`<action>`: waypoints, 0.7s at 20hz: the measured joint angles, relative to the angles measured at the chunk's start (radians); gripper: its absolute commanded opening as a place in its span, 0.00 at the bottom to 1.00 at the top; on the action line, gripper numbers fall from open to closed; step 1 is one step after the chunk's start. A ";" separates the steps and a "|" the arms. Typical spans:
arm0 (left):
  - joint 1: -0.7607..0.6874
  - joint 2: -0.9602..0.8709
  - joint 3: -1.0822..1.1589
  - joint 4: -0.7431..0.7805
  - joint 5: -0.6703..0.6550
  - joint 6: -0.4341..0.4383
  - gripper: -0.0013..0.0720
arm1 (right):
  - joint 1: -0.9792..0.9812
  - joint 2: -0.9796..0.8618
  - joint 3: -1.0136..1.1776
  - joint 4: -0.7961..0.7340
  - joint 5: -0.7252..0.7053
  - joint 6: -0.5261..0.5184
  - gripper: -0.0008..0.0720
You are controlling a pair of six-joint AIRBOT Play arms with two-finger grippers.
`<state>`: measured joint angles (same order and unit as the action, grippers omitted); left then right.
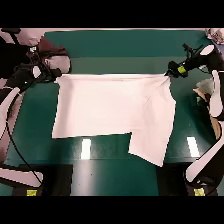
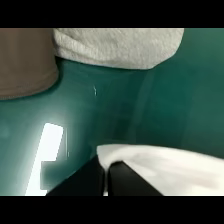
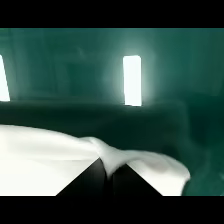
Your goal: Fold the shirts.
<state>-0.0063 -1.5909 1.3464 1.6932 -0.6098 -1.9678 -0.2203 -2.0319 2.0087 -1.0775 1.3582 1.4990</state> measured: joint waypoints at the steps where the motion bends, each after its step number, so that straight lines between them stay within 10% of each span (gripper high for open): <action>1: 0.000 -0.004 0.000 0.008 0.014 -0.006 0.06 | -0.006 -0.005 0.000 -0.008 0.005 0.001 0.04; 4: 0.000 -0.014 0.000 0.025 0.044 -0.015 0.06 | -0.010 -0.013 -0.006 -0.014 0.015 -0.011 0.06; 7: 0.002 -0.022 0.000 0.037 0.077 -0.020 0.09 | 0.000 -0.016 0.003 -0.015 0.006 -0.038 0.36; 9: 0.002 -0.024 0.000 0.030 0.095 -0.020 0.71 | 0.015 -0.016 0.029 0.002 0.005 -0.048 0.38; 14: 0.001 -0.025 0.041 0.001 0.088 -0.021 0.72 | 0.026 0.056 0.012 0.012 -0.005 -0.060 0.38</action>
<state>-0.0055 -1.6157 1.3876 1.6939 -0.5220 -1.9888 -0.1947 -1.9755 2.0209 -1.0653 1.3537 1.4395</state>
